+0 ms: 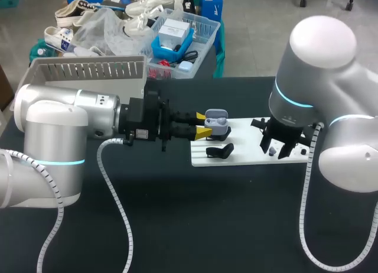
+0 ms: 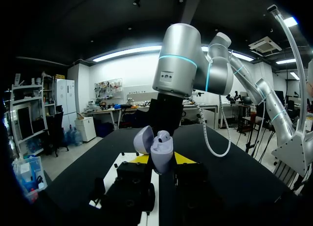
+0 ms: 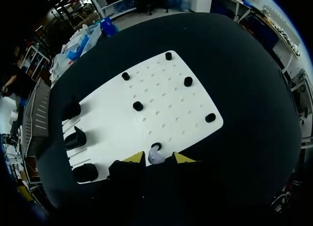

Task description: Pick up each earbud case from the left stands, insert the matching earbuds, close the lid, and place the case in the box.

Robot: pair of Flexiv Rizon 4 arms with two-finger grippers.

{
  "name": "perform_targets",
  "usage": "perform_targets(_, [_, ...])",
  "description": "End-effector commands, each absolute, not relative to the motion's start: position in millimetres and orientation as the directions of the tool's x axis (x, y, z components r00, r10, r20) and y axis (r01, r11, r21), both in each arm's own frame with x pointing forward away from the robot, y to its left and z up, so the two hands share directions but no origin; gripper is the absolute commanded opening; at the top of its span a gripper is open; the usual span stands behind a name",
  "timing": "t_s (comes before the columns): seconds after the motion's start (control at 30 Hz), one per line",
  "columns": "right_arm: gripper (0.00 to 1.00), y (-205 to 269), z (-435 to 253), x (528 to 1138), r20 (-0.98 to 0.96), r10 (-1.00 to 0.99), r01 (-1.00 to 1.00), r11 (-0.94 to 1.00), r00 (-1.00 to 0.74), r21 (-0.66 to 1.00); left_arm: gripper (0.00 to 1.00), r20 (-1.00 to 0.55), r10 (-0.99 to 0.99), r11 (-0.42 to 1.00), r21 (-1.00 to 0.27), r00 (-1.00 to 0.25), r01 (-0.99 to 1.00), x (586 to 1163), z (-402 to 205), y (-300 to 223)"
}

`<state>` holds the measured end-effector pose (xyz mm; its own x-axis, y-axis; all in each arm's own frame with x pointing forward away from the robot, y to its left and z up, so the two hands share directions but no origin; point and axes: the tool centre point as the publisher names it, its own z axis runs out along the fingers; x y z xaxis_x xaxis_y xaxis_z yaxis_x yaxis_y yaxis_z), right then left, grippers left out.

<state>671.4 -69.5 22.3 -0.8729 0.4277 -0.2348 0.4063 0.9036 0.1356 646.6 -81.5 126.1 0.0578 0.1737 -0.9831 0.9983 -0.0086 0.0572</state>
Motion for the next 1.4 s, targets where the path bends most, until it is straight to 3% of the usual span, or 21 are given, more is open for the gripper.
perform_targets(0.03, [0.33,-69.3,19.6,671.9,-0.24,0.428,0.406,0.903,-0.871,0.138,0.0,-0.983,0.174,-0.005,0.058,0.058,0.998,646.5,125.8,-82.2])
perform_targets(0.63, [0.25,-70.8,17.1,673.4,-0.239,0.43,0.406,0.902,-0.871,0.146,0.0,-0.983,0.174,-0.005,0.058,0.058,0.998,646.5,125.8,-82.2])
perform_targets(0.93, [0.0,-70.3,16.6,673.7,-0.238,0.427,0.402,0.903,-0.872,0.149,0.0,-0.983,0.174,-0.005,0.058,0.058,0.998,646.5,125.8,-82.2])
perform_targets(1.4, [0.0,-67.8,56.0,660.1,-0.265,0.416,0.372,0.906,-0.87,0.202,0.0,-0.983,0.174,-0.005,0.058,0.058,0.998,646.5,125.8,-82.2])
